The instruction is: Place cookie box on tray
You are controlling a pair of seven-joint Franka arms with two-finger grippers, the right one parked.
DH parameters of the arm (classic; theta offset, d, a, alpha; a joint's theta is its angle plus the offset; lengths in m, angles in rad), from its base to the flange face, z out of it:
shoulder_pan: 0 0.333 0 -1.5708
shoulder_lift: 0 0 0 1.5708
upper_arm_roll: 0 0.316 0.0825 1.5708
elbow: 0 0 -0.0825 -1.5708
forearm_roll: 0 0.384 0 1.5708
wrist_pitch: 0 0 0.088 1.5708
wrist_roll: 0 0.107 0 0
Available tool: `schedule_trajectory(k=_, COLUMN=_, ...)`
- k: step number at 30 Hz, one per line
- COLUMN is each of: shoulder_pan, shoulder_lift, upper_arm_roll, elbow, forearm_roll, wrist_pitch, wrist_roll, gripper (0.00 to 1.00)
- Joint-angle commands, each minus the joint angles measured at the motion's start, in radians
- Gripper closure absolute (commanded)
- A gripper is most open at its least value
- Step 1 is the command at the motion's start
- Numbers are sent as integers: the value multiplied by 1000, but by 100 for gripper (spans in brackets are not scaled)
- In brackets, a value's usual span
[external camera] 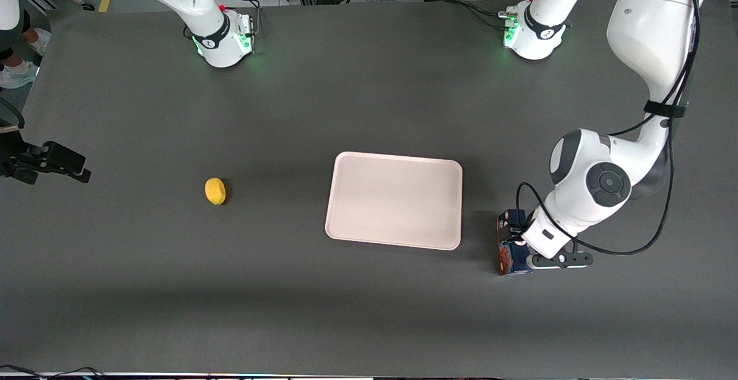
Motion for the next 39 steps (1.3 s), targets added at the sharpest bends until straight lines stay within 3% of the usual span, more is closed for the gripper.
schedule_trajectory(k=1, shoulder_pan=-38, shoulder_lift=38, upper_arm_roll=43, elbow=26, forearm_roll=30, wrist_pitch=40, wrist_roll=-23, gripper=0)
schedule_trajectory(k=21, shoulder_pan=-55, shoulder_lift=93, upper_arm_roll=48, elbow=19, forearm_roll=32, wrist_pitch=91, wrist_roll=-65, gripper=1)
schedule_trajectory(k=25, shoulder_pan=-55, shoulder_lift=98, upper_arm_roll=53, elbow=15, forearm_roll=32, wrist_pitch=90, wrist_roll=-62, gripper=9)
schedule_trajectory(k=28, shoulder_pan=-55, shoulder_lift=100, upper_arm_roll=59, elbow=14, forearm_roll=32, wrist_pitch=79, wrist_roll=-54, gripper=26)
schedule_trajectory(k=33, shoulder_pan=-55, shoulder_lift=100, upper_arm_roll=59, elbow=14, forearm_roll=32, wrist_pitch=76, wrist_roll=-57, gripper=29)
schedule_trajectory(k=39, shoulder_pan=-55, shoulder_lift=104, upper_arm_roll=59, elbow=15, forearm_roll=30, wrist_pitch=76, wrist_roll=-60, gripper=51)
